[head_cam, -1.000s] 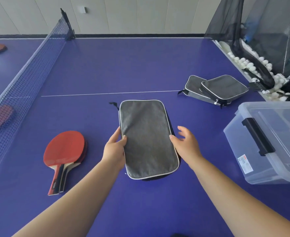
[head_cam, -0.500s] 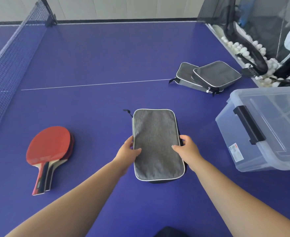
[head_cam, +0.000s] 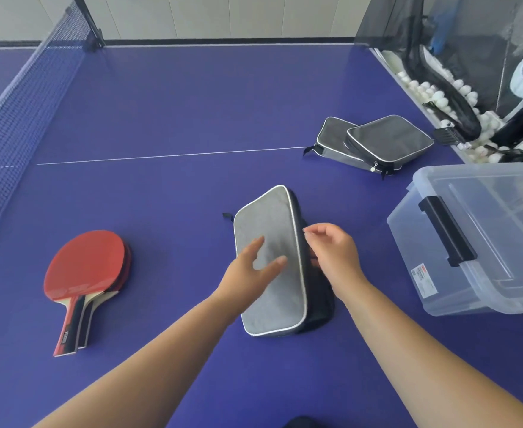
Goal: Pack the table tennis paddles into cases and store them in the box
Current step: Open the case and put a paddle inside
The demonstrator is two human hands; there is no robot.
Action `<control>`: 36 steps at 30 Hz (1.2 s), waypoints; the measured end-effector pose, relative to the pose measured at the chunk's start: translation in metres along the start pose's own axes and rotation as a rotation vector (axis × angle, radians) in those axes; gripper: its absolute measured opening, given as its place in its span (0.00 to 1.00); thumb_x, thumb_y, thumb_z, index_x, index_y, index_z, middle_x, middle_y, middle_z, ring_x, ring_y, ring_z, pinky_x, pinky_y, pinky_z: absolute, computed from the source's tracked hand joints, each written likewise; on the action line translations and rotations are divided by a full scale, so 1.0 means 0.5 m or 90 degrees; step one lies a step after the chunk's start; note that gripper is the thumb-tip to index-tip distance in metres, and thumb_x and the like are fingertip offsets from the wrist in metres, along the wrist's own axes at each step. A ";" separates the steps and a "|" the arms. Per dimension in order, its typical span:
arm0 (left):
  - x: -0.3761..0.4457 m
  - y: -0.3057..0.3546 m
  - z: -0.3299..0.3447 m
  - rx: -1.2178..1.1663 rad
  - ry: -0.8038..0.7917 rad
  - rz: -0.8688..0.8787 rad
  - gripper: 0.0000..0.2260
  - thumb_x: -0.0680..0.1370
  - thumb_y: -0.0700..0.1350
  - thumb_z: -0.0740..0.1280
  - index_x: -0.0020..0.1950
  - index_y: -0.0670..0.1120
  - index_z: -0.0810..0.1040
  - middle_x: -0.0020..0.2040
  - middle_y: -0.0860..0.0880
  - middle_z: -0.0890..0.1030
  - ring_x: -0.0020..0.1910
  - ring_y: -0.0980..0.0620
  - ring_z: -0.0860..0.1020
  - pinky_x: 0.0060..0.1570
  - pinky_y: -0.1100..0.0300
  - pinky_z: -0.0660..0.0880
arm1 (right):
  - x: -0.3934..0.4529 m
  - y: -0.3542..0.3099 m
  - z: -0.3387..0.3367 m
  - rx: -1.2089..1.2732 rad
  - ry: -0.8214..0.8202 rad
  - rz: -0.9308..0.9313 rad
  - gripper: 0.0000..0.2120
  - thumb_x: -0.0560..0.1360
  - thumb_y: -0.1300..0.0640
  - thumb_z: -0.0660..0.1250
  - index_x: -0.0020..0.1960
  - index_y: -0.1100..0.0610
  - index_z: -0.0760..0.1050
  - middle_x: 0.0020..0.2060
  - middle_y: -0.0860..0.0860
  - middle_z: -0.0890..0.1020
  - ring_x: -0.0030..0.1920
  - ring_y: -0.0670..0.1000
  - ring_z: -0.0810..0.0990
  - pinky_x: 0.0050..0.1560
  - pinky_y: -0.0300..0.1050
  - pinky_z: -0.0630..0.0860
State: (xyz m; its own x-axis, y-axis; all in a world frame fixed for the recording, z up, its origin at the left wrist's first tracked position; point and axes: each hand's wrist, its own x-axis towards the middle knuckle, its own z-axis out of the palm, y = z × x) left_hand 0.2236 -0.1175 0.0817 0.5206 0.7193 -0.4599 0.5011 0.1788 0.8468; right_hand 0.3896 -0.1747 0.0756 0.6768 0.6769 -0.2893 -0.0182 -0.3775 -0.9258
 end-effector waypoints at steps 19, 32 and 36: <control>-0.057 -0.233 -0.171 0.028 0.390 -0.081 0.23 0.79 0.47 0.62 0.72 0.65 0.67 0.56 0.54 0.78 0.44 0.51 0.77 0.44 0.56 0.73 | -0.006 0.223 -0.012 -0.386 -0.019 0.057 0.22 0.78 0.55 0.66 0.70 0.49 0.65 0.62 0.53 0.69 0.51 0.53 0.76 0.47 0.49 0.77; -0.041 -0.305 -0.171 0.306 0.359 -0.084 0.28 0.81 0.51 0.63 0.79 0.55 0.57 0.72 0.50 0.63 0.51 0.38 0.77 0.49 0.50 0.74 | -0.024 0.245 -0.003 -0.474 -0.004 -0.095 0.18 0.79 0.47 0.64 0.68 0.44 0.70 0.44 0.48 0.70 0.36 0.47 0.73 0.34 0.40 0.70; -0.029 -0.324 -0.199 0.308 0.351 -0.091 0.28 0.80 0.51 0.65 0.79 0.54 0.58 0.71 0.50 0.65 0.56 0.40 0.76 0.52 0.50 0.74 | -0.016 0.254 0.001 -0.486 -0.011 -0.094 0.17 0.79 0.50 0.65 0.68 0.45 0.71 0.44 0.48 0.68 0.35 0.47 0.72 0.32 0.37 0.68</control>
State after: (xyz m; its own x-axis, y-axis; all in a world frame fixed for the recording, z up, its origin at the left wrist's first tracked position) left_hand 0.0660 -0.0901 -0.0223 0.0689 0.9664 -0.2476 0.8527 0.0718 0.5174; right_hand 0.3817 -0.2277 -0.0398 0.6215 0.7613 -0.1849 0.5871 -0.6088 -0.5335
